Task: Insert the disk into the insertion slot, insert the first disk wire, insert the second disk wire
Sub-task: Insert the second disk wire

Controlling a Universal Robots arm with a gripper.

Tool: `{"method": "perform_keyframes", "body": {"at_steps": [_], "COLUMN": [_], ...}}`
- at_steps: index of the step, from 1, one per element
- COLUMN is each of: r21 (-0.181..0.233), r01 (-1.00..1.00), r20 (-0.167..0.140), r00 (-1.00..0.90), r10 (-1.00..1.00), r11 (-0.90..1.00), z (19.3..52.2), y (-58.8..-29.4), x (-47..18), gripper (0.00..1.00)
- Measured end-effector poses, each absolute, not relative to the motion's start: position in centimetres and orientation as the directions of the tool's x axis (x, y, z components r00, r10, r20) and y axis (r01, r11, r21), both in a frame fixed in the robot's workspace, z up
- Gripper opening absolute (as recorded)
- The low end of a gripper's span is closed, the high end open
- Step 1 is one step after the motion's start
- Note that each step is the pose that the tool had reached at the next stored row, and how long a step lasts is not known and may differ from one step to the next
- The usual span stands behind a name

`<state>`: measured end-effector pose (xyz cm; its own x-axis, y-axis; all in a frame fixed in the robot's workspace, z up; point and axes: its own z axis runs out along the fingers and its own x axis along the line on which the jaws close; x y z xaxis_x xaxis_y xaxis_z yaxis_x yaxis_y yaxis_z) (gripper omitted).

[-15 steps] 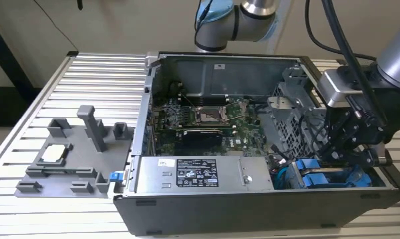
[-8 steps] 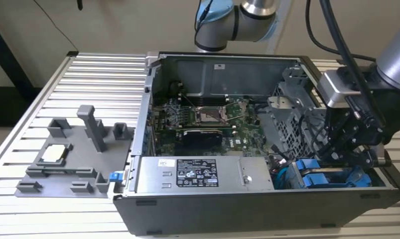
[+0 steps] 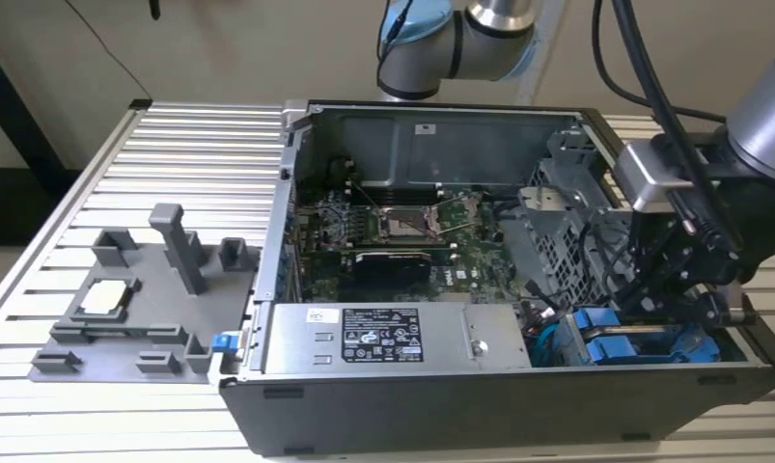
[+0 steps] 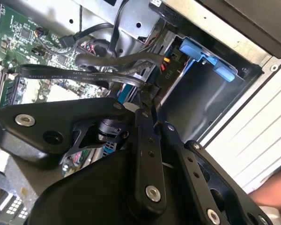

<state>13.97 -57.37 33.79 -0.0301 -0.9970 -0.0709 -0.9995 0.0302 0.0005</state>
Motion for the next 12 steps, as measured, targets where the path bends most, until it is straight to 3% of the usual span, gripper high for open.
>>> {"method": "perform_keyframes", "body": {"at_steps": [12], "r21": [0.0], "r01": [-0.999], "r20": [-0.071], "r00": [-0.033], "r10": [-0.997], "r11": [0.033], "z": [33.49], "y": [-57.4], "x": [13.97], "gripper": [0.16]}}
